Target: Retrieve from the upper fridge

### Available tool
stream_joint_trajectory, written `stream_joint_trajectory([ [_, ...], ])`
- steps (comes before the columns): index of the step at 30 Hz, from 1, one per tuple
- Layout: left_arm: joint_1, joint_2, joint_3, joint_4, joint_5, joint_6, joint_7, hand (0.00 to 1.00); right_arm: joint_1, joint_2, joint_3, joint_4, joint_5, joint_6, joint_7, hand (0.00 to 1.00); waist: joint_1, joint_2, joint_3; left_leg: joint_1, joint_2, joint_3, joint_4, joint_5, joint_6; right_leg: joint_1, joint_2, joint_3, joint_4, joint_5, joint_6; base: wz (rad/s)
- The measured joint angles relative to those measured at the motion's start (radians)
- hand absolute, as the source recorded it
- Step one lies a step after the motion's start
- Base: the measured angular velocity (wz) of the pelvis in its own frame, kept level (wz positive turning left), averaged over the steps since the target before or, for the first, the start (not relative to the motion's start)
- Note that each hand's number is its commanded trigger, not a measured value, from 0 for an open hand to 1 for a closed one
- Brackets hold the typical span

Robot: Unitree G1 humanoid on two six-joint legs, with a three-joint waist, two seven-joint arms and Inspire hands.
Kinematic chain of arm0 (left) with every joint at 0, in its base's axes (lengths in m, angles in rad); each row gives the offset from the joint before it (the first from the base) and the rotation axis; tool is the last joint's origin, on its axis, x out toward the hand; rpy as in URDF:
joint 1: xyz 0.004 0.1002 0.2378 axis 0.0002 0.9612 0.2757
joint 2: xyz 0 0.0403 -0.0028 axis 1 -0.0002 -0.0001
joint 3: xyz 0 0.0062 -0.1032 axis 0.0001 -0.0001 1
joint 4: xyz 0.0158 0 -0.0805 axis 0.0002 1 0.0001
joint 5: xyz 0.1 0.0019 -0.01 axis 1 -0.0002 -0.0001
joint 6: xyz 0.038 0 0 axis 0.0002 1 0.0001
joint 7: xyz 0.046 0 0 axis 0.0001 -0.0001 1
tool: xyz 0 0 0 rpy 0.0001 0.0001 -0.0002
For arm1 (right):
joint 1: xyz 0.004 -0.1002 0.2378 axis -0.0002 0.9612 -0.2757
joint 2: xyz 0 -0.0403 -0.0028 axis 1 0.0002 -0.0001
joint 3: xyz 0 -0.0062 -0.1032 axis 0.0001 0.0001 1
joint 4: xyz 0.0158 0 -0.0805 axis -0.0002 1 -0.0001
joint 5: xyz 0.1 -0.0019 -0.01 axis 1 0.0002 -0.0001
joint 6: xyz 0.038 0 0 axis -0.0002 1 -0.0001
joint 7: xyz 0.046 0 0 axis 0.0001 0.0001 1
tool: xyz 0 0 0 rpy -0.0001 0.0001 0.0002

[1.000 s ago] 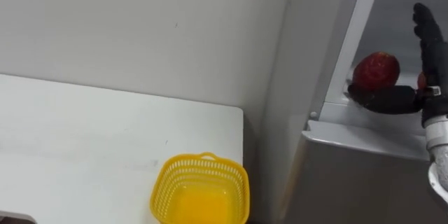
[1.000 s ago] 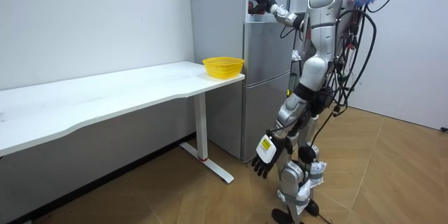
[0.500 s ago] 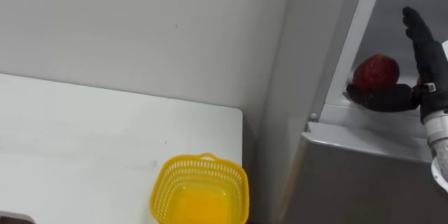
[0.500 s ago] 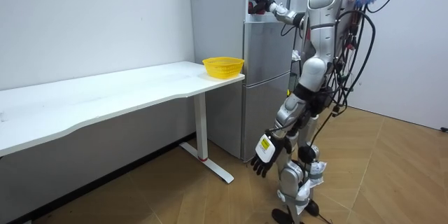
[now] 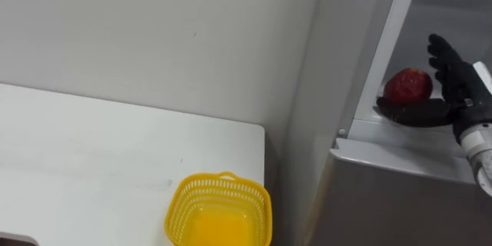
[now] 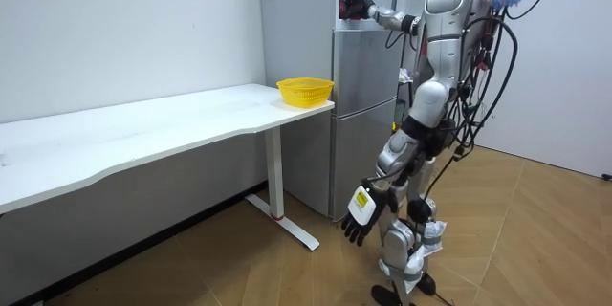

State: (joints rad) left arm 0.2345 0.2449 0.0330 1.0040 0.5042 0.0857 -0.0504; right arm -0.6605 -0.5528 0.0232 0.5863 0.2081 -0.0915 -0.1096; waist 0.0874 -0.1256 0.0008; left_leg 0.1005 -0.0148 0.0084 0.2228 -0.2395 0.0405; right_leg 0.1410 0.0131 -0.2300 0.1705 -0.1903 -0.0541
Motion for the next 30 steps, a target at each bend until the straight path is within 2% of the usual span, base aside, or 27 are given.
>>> stream_joint_trajectory([
  [1, 0.001, 0.001, 0.000, 0.001, 0.000, 0.003, 0.000, 0.00, 0.000, -0.001, 0.000, 0.000, 0.009, 0.003, 0.010, 0.00, 0.000, 0.001, 0.0009, 0.000, 0.000, -0.001, 0.000, 0.000, 0.000, 0.000, 0.000, -0.001, 0.000, 0.000, 0.000, 0.00],
  [2, 0.002, 0.002, 0.000, 0.001, 0.000, 0.005, 0.000, 0.00, 0.000, -0.002, 0.000, 0.000, 0.021, 0.005, 0.022, 0.34, -0.001, 0.002, 0.0014, 0.000, 0.000, -0.002, 0.000, 0.000, 0.000, 0.001, 0.000, -0.001, 0.000, 0.000, 0.000, 0.00],
  [3, 0.002, 0.002, 0.000, 0.001, 0.000, 0.007, -0.001, 0.00, 0.000, -0.002, -0.001, 0.001, 0.025, 0.006, 0.026, 0.89, -0.001, 0.003, 0.0015, 0.000, 0.000, -0.002, 0.000, 0.000, 0.000, 0.001, 0.000, -0.002, 0.000, 0.000, 0.000, 0.00],
  [4, 0.002, 0.002, 0.000, 0.002, 0.000, 0.013, -0.001, 0.00, 0.000, -0.002, -0.001, 0.002, 0.032, 0.007, 0.034, 1.00, -0.002, 0.003, 0.0015, 0.000, 0.000, -0.002, 0.001, 0.000, 0.000, 0.001, 0.000, -0.002, 0.000, 0.000, 0.000, 0.00],
  [21, 0.000, 0.003, -0.008, 0.003, 0.000, 0.028, -0.004, 0.00, -0.017, -0.016, -0.001, 0.034, 0.035, 0.006, 0.046, 1.00, 0.000, 0.000, 0.0019, 0.002, 0.000, -0.002, 0.001, 0.000, -0.001, 0.003, 0.000, -0.005, -0.003, 0.000, 0.000, 0.00],
  [30, -0.001, 0.004, -0.017, 0.010, 0.000, 0.031, -0.004, 0.00, -0.017, -0.016, 0.005, 0.030, 0.034, 0.011, 0.047, 1.00, 0.003, -0.002, 0.0062, 0.015, 0.000, -0.002, -0.004, 0.000, -0.001, 0.016, 0.000, -0.007, -0.010, 0.000, 0.000, 0.00],
])
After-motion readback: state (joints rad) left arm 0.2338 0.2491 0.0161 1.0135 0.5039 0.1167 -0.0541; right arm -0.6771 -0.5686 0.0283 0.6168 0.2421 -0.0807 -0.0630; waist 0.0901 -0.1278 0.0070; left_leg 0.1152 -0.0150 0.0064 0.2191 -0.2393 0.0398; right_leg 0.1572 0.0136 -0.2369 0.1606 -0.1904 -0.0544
